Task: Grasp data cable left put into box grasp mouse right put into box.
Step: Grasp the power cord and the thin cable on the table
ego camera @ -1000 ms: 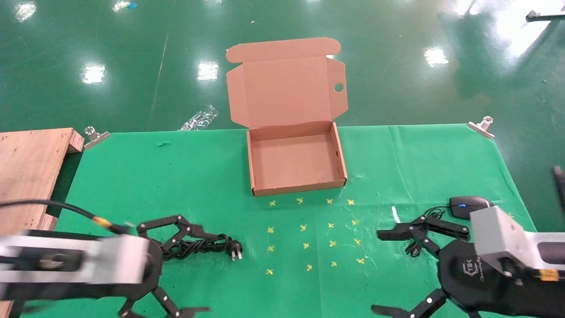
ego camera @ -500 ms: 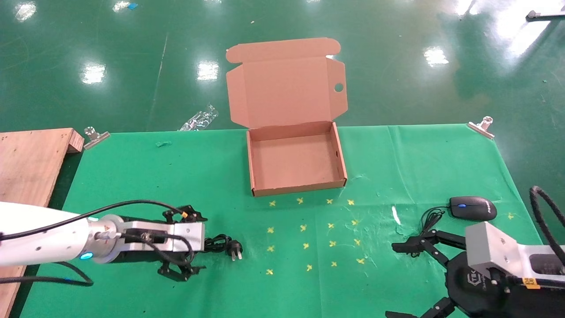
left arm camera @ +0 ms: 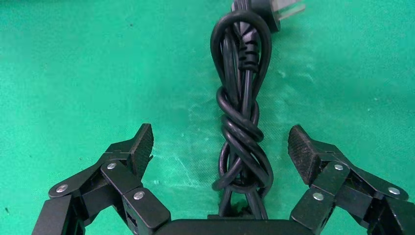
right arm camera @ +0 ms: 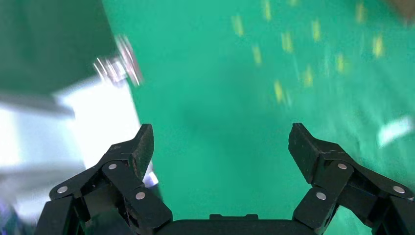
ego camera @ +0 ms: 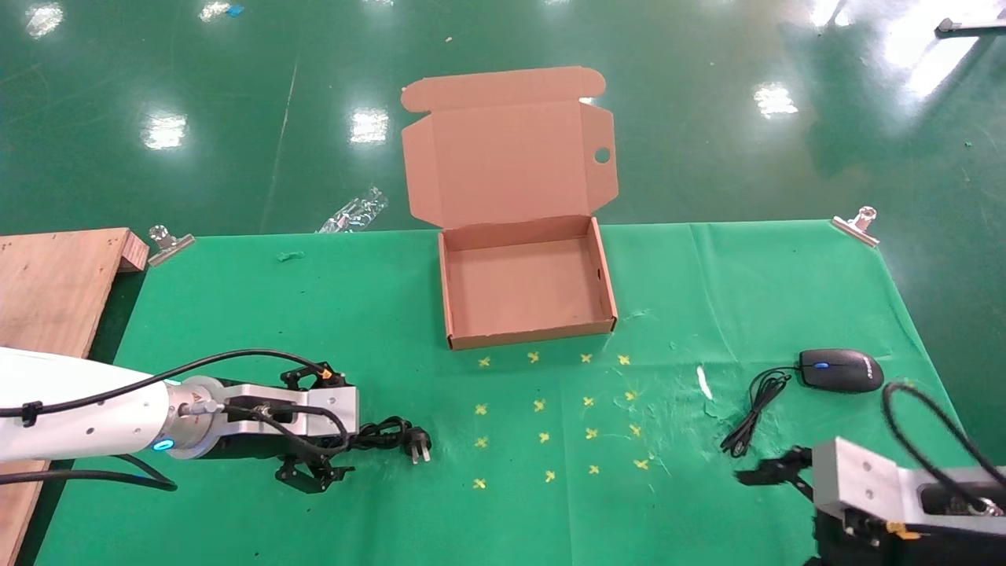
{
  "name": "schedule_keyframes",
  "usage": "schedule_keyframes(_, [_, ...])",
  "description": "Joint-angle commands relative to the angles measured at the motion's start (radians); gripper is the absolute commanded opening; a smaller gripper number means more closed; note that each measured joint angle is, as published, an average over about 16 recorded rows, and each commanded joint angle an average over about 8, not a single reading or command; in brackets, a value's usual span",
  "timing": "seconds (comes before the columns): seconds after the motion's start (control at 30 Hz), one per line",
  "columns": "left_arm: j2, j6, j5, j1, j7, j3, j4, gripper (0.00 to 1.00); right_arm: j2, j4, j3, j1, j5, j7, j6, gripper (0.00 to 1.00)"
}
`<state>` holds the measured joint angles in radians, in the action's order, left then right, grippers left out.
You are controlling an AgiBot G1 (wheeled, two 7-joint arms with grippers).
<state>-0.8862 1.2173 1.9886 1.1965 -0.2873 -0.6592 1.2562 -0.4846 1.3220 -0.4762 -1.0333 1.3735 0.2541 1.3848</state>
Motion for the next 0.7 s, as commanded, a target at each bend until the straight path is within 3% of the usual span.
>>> schedule_keyframes(0.03, [-0.001, 0.001, 0.000, 0.001, 0.001, 0.000, -0.002, 1.00, -0.007, 0.002, -0.026, -0.020, 0.085, 0.014, -0.005, 1.00])
schedule_keyframes(0.33, [-0.001, 0.001, -0.001, 0.002, 0.002, 0.000, -0.003, 1.00, -0.214, -0.214, -0.149, -0.253, 0.441, -0.138, -0.015, 1.00])
schedule_keyframes(0.7, [-0.001, 0.001, -0.001, 0.002, 0.002, 0.000, -0.003, 0.98, -0.413, -0.607, -0.239, -0.435, 0.599, -0.413, -0.056, 1.00])
